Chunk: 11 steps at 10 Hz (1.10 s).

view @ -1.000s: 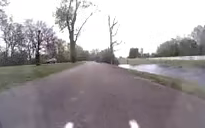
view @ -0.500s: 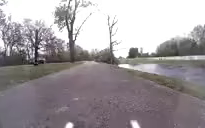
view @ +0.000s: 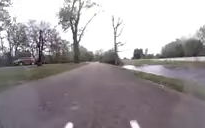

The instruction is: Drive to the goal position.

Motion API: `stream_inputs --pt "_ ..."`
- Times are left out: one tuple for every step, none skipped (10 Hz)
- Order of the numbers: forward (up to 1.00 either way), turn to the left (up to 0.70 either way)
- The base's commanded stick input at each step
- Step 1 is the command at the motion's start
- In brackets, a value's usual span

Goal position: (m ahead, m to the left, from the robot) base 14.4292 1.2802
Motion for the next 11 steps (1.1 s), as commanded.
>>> stream_inputs --pt "0.7 0.0" --pt "0.7 0.0" --pt "0.7 0.0" --pt "0.7 0.0" --pt "0.7 0.0" --pt "0.7 0.0" --pt "0.7 0.0" --pt "0.7 0.0" --pt "0.7 0.0" --pt "0.7 0.0" --pt "0.7 0.03"
